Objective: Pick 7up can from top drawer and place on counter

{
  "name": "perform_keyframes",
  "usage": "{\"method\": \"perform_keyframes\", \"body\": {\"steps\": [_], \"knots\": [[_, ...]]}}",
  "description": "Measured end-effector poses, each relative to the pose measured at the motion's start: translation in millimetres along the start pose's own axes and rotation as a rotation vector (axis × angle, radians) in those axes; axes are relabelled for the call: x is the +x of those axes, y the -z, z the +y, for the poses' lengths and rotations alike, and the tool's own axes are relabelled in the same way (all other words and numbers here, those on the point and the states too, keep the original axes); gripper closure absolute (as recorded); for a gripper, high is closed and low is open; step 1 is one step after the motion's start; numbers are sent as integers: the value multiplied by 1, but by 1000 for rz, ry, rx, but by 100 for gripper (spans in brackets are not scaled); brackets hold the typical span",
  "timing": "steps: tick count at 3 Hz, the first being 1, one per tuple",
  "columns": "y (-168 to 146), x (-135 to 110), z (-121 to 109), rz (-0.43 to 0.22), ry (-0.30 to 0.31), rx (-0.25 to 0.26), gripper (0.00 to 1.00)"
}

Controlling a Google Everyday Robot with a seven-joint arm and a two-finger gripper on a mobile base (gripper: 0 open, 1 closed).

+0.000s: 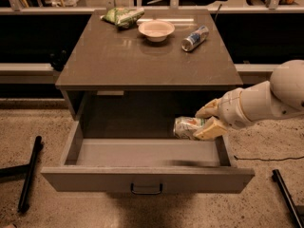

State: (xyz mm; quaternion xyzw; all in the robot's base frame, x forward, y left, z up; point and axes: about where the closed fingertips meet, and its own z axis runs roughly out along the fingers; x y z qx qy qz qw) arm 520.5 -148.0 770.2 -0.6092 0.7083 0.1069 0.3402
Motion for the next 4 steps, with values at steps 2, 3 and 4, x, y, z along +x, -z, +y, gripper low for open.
{"method": "perform_keyframes", "body": {"steps": [2, 3, 4], "knots": [[19, -18, -39, -60, 26, 77, 100], [38, -37, -74, -95, 61, 146, 100], [56, -60, -103, -123, 92, 207, 100]]}}
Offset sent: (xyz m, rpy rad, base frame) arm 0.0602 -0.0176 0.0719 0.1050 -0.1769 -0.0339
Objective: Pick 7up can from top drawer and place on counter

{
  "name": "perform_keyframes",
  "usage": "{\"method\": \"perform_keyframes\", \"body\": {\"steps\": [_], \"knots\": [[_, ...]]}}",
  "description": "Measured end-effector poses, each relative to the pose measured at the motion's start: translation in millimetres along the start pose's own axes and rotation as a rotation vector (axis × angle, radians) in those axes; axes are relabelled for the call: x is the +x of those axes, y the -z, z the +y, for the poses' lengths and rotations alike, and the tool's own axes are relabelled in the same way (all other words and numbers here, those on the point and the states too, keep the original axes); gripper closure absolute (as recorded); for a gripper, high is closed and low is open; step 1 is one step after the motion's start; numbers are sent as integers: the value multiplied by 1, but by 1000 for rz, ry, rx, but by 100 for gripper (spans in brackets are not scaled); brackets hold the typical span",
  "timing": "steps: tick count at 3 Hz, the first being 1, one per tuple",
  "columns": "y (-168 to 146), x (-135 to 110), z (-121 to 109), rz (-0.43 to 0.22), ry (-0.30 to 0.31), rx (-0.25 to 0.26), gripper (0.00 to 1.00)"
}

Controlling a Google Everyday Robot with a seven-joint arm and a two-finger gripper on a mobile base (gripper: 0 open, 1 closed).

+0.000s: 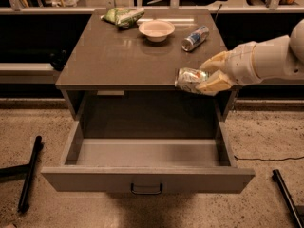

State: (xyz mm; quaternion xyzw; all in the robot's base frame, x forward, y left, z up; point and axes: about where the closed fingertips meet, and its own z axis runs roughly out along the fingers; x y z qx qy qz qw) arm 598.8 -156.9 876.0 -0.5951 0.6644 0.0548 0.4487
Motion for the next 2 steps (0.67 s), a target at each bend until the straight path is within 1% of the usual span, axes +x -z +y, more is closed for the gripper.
{"method": "perform_keyframes", "body": {"steps": [1, 2], "knots": [[1, -16, -29, -24, 11, 40, 100], [-9, -21, -54, -34, 1, 54, 100]]}}
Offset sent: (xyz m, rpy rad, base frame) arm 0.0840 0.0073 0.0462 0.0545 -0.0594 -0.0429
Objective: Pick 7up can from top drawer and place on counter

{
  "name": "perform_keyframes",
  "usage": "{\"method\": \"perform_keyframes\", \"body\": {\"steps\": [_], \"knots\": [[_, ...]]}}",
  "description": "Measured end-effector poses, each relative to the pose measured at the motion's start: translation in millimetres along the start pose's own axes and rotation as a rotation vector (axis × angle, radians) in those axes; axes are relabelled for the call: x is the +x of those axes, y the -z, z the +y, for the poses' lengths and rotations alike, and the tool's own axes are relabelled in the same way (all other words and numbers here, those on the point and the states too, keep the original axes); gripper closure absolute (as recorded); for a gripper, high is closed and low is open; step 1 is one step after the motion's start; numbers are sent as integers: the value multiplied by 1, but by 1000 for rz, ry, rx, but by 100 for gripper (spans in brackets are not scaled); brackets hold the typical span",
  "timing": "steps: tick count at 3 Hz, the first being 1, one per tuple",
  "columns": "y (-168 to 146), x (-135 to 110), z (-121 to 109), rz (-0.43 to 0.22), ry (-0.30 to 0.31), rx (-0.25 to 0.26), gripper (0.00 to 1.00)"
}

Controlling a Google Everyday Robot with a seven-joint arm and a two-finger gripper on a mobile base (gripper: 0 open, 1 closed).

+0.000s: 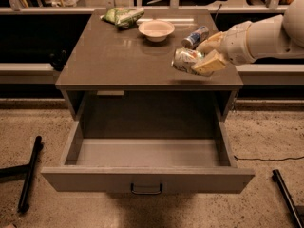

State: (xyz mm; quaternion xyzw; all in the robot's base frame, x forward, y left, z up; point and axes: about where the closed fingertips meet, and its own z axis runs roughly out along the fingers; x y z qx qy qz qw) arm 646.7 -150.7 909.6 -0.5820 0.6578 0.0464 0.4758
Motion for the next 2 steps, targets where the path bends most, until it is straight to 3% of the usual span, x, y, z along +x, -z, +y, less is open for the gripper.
{"method": "perform_keyframes", "body": {"steps": [2], "knots": [[-40, 2, -30, -6, -52, -22, 100]]}}
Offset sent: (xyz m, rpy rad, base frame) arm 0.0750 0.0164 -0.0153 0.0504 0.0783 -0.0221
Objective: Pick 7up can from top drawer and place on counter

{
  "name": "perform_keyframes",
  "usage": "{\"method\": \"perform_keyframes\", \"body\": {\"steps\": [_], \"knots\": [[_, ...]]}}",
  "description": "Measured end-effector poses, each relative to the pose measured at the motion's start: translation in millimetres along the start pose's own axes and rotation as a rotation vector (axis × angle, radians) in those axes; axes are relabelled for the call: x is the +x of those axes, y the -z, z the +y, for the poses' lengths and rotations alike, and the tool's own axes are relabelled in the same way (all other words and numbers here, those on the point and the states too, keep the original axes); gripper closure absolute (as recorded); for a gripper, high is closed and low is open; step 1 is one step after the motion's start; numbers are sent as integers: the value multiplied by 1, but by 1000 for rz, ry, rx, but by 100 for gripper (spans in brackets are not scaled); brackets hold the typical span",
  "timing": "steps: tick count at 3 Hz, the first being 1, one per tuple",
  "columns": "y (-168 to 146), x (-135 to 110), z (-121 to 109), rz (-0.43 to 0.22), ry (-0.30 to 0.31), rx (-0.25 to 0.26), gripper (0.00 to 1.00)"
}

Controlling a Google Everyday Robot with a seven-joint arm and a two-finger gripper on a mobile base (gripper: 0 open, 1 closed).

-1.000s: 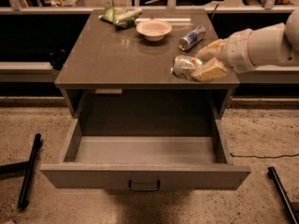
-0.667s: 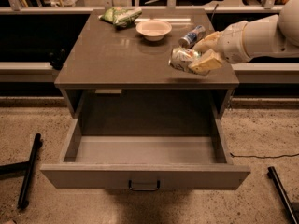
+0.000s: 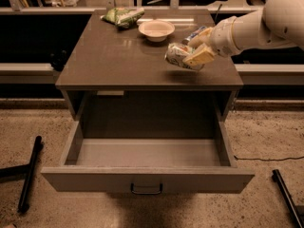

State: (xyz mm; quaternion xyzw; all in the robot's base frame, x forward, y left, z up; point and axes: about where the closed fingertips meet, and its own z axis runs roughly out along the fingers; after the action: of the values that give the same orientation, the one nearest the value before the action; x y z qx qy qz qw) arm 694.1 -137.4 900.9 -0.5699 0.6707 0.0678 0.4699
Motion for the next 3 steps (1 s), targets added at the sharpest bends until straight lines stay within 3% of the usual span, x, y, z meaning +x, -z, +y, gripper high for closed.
{"method": "perform_keyframes", "body": {"steps": [1, 2, 3], "knots": [[-20, 1, -10, 3, -24, -21, 100], [-36, 2, -16, 8, -56, -41, 82], [-50, 3, -19, 11, -78, -62, 51]]}}
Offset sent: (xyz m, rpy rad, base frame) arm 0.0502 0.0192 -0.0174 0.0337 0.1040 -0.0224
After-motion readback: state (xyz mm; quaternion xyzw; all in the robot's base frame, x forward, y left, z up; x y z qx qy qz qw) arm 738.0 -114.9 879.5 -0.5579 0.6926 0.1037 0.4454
